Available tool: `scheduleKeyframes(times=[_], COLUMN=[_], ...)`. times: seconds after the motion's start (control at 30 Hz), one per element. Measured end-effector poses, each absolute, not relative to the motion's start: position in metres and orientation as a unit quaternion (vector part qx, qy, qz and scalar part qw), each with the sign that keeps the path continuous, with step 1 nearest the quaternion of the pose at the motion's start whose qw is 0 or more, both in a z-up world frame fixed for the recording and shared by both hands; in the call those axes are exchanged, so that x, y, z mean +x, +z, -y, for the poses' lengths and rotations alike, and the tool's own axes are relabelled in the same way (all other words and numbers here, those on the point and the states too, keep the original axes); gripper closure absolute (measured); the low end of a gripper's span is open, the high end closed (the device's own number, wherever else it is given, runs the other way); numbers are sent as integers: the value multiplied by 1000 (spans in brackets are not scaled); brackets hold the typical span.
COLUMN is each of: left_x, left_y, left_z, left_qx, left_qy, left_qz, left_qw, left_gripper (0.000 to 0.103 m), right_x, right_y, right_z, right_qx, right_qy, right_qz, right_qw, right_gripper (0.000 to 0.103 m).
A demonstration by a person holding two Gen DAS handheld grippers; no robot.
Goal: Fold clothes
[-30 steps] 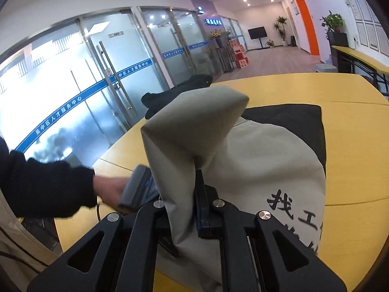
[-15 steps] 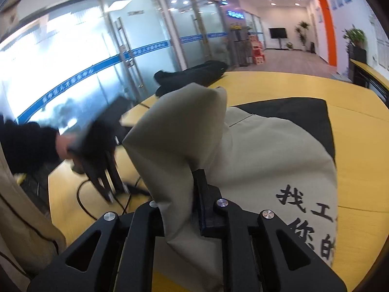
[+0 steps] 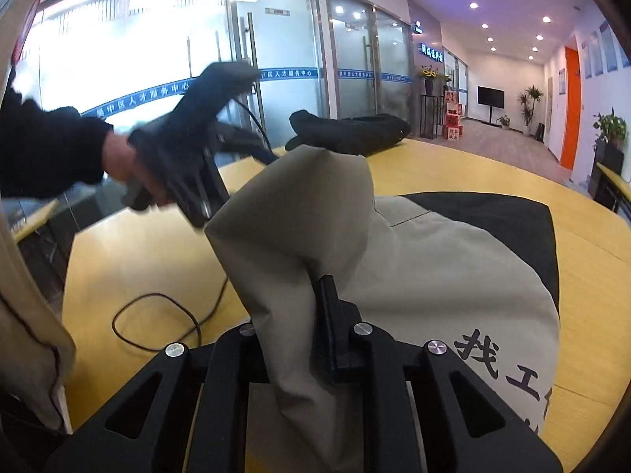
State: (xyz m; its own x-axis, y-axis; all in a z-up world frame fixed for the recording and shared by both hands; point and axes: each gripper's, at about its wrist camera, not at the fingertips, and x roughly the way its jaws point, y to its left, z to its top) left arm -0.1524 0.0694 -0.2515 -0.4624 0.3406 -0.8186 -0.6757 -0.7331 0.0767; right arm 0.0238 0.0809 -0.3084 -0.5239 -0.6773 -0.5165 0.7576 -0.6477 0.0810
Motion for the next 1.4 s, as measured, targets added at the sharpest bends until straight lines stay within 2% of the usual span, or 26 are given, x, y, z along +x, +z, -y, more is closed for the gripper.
scheduleKeyframes(times=[0.07, 0.2, 0.37, 0.5, 0.6, 0.7, 0.8, 0.83, 0.87, 0.93, 0.97, 1.1, 1.17, 1.23, 1.27, 1.33, 1.4], left_x=[-155, -165, -186, -195, -198, -206, -204, -204, -204, -204, -203, -201, -199, -197, -195, -193, -191], left_y=[-261, -247, -237, -264, -300, -319, -322, -323, -323, -324, -324, -325, -326, -327, -327, -328, -329], left_z=[-75, -78, -109, -150, -164, -158, -151, -149, -148, -146, -146, -146, -145, -145, -145, -146, -147], left_qx=[-419, -405, -379, -371, -381, -392, -388, -389, -388, -387, -387, -381, -377, -374, -371, -367, -365], left_qy=[831, 821, 782, 731, 700, 693, 694, 693, 691, 688, 688, 691, 694, 698, 699, 701, 702], left_qz=[-191, -202, -239, -289, -333, -311, -309, -310, -312, -315, -316, -313, -312, -313, -315, -318, -320], left_qw=[313, 348, 433, 494, 503, 519, 521, 523, 525, 527, 527, 528, 527, 525, 524, 522, 521], left_gripper=[1, 1, 1, 1, 1, 0, 0, 0, 0, 0, 0, 0, 0, 0, 0, 0, 0], right_x=[23, 27, 31, 32, 32, 45, 63, 72, 81, 96, 101, 102, 98, 89, 80, 64, 52], right_y=[-325, -368, -381, -384, -384, -385, -372, -361, -350, -335, -332, -365, -388, -386, -378, -368, -371], right_z=[-73, -67, -70, -72, -74, -89, -109, -123, -138, -171, -176, -189, -180, -179, -183, -194, -207], right_qx=[277, 322, 323, 319, 326, 332, 329, 317, 303, 285, 282, 314, 321, 314, 321, 343, 386], right_qy=[-857, -822, -807, -802, -799, -799, -813, -832, -851, -888, -899, -867, -840, -851, -868, -892, -890], right_qz=[-95, -150, -197, -211, -204, -194, -173, -164, -154, -162, -179, -316, -381, -357, -314, -219, -164], right_qw=[424, 445, 454, 460, 463, 462, 449, 425, 401, 323, 283, 223, 217, 223, 214, 198, 180], right_gripper=[89, 88, 84, 82, 80, 73, 58, 50, 37, 21, 17, 15, 21, 21, 27, 25, 24])
